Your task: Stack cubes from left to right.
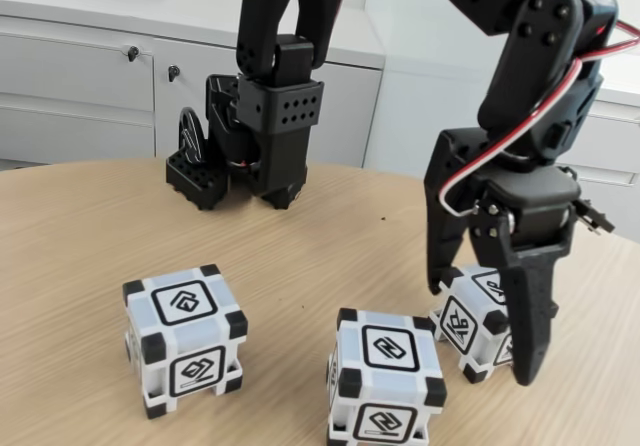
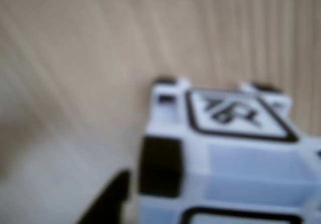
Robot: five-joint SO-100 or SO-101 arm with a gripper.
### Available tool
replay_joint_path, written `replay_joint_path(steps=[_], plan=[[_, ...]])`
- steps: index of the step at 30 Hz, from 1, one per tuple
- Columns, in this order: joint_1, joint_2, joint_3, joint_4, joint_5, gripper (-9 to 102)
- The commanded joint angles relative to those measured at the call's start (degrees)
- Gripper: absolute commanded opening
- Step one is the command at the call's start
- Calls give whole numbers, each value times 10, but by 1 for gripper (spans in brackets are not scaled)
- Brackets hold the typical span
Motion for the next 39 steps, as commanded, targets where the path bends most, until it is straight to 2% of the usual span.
replay_joint_path(steps=[1, 9, 23, 32, 39], plan=[[-3, 4, -26, -21, 5, 36], [-3, 4, -26, -28, -3, 24], [-2, 22, -25, -21, 25, 18], [8, 95, -24, -18, 27, 13], [8, 155, -20, -18, 25, 14]])
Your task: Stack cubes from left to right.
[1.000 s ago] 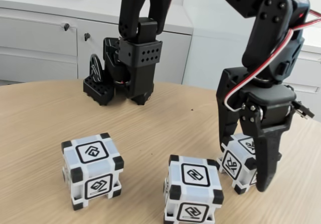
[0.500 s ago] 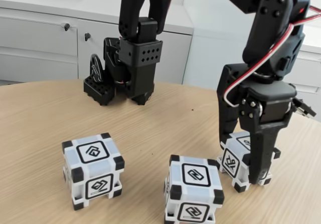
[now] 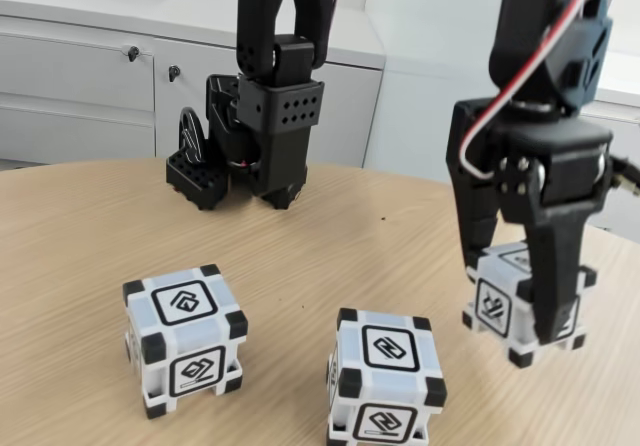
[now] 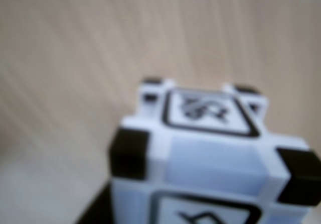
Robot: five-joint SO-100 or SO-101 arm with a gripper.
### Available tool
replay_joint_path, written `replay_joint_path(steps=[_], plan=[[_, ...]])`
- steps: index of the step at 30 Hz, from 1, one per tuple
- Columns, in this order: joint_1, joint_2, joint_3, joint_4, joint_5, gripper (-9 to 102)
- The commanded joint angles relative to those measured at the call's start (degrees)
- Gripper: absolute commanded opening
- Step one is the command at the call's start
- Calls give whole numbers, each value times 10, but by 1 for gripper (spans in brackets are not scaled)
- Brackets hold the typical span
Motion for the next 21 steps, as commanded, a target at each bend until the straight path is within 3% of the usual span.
replay_joint_path(steps=[1, 10, 21], plan=[[8, 69, -19, 0, 6, 14], [16, 229, -15, 1, -2, 14], [182, 313, -14, 0, -39, 14]])
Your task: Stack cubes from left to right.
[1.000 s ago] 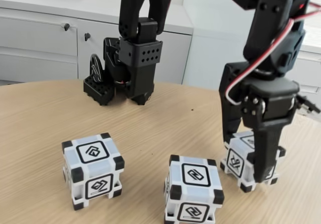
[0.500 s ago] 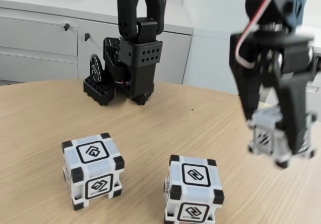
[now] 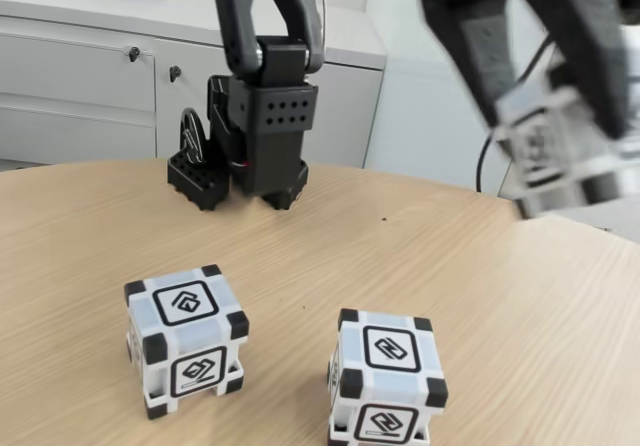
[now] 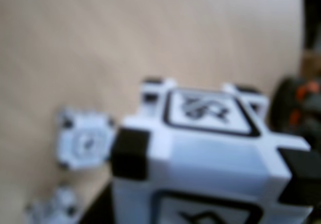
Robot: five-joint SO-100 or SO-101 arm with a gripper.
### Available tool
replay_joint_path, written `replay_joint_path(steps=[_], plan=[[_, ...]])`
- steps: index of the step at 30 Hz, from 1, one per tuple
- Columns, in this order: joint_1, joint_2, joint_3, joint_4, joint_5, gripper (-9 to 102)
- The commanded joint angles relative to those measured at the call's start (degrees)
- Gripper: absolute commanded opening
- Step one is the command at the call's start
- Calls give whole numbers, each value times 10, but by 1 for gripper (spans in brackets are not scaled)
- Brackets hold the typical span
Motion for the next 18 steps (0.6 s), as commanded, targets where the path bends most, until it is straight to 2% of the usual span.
replay_joint_path(steps=[1, 12, 18], plan=[[38, 25, -15, -1, -4, 14], [156, 12, -13, -1, 32, 12], [208, 12, 15, -1, 15, 11]])
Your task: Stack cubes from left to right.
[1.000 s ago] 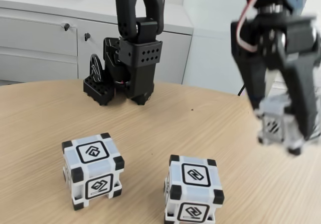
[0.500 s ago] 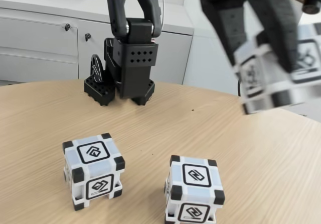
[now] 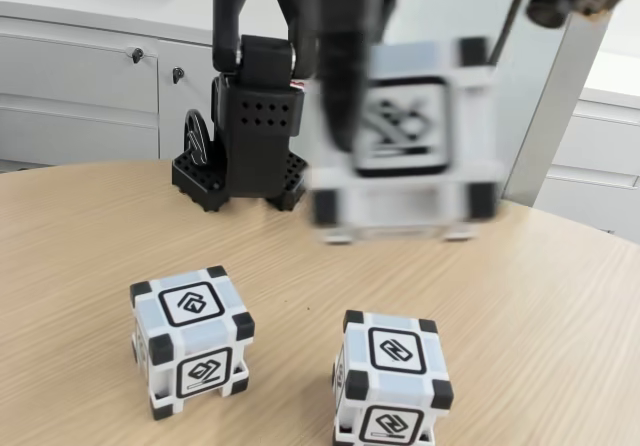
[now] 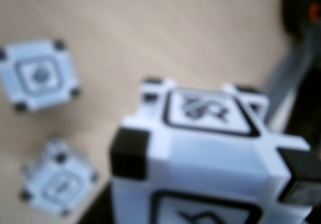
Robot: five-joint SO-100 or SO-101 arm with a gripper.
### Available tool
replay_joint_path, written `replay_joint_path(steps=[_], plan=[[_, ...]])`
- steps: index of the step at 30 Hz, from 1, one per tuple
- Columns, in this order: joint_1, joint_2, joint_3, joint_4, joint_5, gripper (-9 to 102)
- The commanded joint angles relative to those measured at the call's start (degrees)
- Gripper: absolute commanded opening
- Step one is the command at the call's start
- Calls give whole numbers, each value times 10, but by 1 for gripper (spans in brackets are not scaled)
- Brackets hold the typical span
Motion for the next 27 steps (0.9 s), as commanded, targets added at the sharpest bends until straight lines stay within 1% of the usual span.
replay_joint_path(steps=[1, 9, 20, 27], plan=[[21, 12, 15, -1, -12, 11], [26, 12, 82, -1, -47, 11], [66, 13, 83, 0, -68, 11], [67, 12, 83, 0, -79, 11]])
